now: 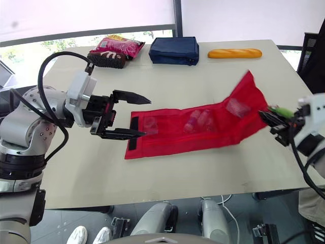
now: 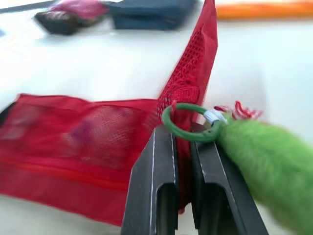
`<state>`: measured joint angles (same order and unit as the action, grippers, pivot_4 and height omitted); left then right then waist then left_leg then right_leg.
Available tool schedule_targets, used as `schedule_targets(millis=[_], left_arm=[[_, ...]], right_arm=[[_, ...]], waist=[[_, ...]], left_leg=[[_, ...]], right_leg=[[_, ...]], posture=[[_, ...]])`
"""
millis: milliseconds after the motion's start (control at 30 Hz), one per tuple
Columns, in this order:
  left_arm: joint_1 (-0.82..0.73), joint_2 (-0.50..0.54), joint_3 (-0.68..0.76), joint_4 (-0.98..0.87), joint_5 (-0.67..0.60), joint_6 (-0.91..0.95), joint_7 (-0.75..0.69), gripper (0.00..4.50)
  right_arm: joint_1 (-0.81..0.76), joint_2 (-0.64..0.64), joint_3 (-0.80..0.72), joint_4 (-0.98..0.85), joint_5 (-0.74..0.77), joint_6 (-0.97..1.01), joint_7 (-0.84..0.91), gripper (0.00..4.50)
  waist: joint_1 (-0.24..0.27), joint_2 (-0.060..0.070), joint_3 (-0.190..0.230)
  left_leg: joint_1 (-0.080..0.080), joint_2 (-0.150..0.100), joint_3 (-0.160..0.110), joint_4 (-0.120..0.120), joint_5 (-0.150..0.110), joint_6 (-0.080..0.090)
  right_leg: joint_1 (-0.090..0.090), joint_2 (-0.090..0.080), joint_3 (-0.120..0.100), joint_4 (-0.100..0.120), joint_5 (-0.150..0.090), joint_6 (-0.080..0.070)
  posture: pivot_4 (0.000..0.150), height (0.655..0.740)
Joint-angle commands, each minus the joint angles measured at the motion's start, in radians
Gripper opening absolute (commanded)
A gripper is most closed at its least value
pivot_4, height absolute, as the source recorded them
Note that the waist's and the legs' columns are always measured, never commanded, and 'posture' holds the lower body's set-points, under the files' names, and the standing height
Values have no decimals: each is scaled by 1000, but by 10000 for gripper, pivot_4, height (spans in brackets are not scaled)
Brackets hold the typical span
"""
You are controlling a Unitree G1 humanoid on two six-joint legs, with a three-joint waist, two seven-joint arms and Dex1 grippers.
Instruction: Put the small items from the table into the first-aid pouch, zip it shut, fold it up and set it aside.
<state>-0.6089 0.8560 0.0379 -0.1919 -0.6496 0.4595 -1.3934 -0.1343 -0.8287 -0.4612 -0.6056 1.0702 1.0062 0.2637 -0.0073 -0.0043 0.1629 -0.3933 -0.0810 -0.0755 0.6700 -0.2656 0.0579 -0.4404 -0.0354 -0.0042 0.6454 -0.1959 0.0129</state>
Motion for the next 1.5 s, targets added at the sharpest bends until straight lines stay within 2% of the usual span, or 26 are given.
schedule_targets(millis=[33, 100, 200, 367, 400, 467, 500, 533, 600, 633, 667, 700, 733, 767, 867, 1033, 1167, 1300, 1467, 1500], left_arm=[[-9, 26, 52, -15, -4, -4, 15, 45000], [-5, 37, 63, -22, -17, 8, 21, 45000], [6, 49, 71, -23, -13, 6, 20, 45000], [13, 52, 75, -34, -20, 13, 28, 45000], [15, 51, 75, -37, -20, 14, 30, 45000], [18, 50, 74, -41, -21, 14, 33, 45000], [19, 50, 74, -42, -22, 15, 34, 45000], [19, 50, 75, -43, -23, 16, 36, 45000], [21, 49, 75, -43, -24, 16, 37, 45000], [22, 49, 74, -41, -22, 13, 36, 45000], [23, 49, 72, -39, -21, 11, 37, 45000], [23, 48, 71, -37, -20, 9, 37, 45000], [23, 46, 69, -36, -19, 7, 37, 45000], [22, 44, 67, -35, -18, 5, 36, 45000], [19, 41, 65, -31, -18, 3, 36, 45000], [22, 39, 65, -31, -17, -2, 32, 45000], [22, 37, 64, -29, -15, -7, 32, 45000], [22, 34, 64, -34, -13, -11, 36, 45000], [24, 39, 71, -41, -16, -8, 39, 45000], [24, 39, 72, -43, -16, -8, 41, 45000]], right_arm=[[-107, -21, 150, -87, 34, 91, -70, 222], [-190, -1, 244, -104, 31, 138, -123, 222], [-343, 150, 440, -89, -49, 201, -266, 222], [-400, 316, 649, -40, -207, 229, -346, 222], [-401, 337, 682, -27, -239, 222, -348, 6324], [-398, 355, 726, -14, -280, 212, -327, 10624], [-392, 355, 734, -15, -283, 215, -303, 15117], [-385, 345, 741, -27, -278, 217, -267, 21538], [-372, 317, 740, -62, -253, 227, -197, 22950], [-367, 293, 741, -86, -246, 216, -151, 29354], [-361, 270, 740, -106, -242, 202, -106, 31569], [-350, 253, 717, -119, -220, 206, -73, 36366], [-339, 220, 695, -133, -216, 185, -26, 42798], [-324, 191, 641, -140, -192, 173, 18, 44634], [-277, 114, 502, -140, -131, 122, 137, 44634], [-216, 27, 314, 65, -235, -16, 221, 44634], [-205, 62, 275, 240, -270, -84, 260, 44634], [-209, 120, 338, 447, -349, -138, 318, 44634], [-208, 189, 358, 469, -295, -62, 370, 44634], [-206, 202, 358, 467, -285, -44, 369, 39669]], waist=[[0, -1, 0], [-2, -1, 1], [-7, -4, 0], [4, -4, 0], [3, -5, 0], [-1, -5, 0], [-2, -5, 0], [-2, -5, 0], [-2, -5, 0], [-1, -5, 0], [-1, -5, 0], [-4, -5, 0], [-4, -5, 0], [-5, -5, 0], [-2, -5, 0], [-2, -5, 0], [-3, -5, 0], [-3, -6, 0], [-4, -5, 1], [-5, -5, 1]], left_leg=[[-1, 0, 0, 0, 0, 0], [-1, 0, 0, 0, 0, 0], [-2, 0, 0, 1, 0, 0], [-6, -2, -1, 0, 0, 0], [-6, -2, -1, 1, 0, 0], [-6, -3, 0, 1, 0, 0], [-6, -3, 0, 1, 0, 0], [-5, -3, 0, 1, 0, 0], [-5, -3, -1, 1, 0, 0], [-5, -3, -1, 1, 0, 0], [-5, -3, -1, 1, 0, 0], [-5, -3, -1, 1, 0, 0], [-5, -3, -1, 1, 0, 0], [-5, -3, -1, 1, 0, 0], [-5, -2, -1, 1, 0, 0], [-5, -2, -1, 1, 0, 0], [-4, -2, -1, 1, 0, 0], [-4, -2, 0, 1, 0, 0], [-4, -2, 0, 1, 0, 0], [-4, -2, 0, 1, 0, 0]], right_leg=[[0, 0, 0, 0, 0, 0], [-1, 0, 0, -1, 0, 0], [-2, 0, 0, -1, 0, 0], [-5, -1, 0, 0, 0, 0], [-5, -2, 1, -1, 1, 0], [-5, -2, 1, -1, 1, 0], [-5, -2, 1, -1, 1, 0], [-6, -2, 1, 0, 1, 0], [-6, -2, 1, 1, 1, 0], [-5, -1, 1, 1, 1, 0], [-5, -2, 0, 1, 1, 0], [-5, -1, 0, 1, 1, 0], [-5, -1, 0, 1, 1, 0], [-5, -1, 0, 1, 1, 0], [-5, -1, 0, 1, 1, 0], [-4, -1, 0, 0, 1, 0], [-4, -1, 0, 0, 1, 0], [-4, -1, 1, 1, 1, 0], [-5, -1, 1, 1, 1, 0], [-5, -1, 1, 1, 1, 0]], posture=[[1500, 7395], [1500, 7395], [1500, 7395], [1500, 7395], [1500, 7395], [1500, 7395], [1500, 7395], [1500, 7395], [1500, 7395], [1500, 7395], [1500, 7395], [1500, 7395], [1500, 7395], [1500, 7395], [1500, 7395], [1500, 7395], [1500, 7395], [1500, 7395], [1500, 7395], [1500, 7395]])
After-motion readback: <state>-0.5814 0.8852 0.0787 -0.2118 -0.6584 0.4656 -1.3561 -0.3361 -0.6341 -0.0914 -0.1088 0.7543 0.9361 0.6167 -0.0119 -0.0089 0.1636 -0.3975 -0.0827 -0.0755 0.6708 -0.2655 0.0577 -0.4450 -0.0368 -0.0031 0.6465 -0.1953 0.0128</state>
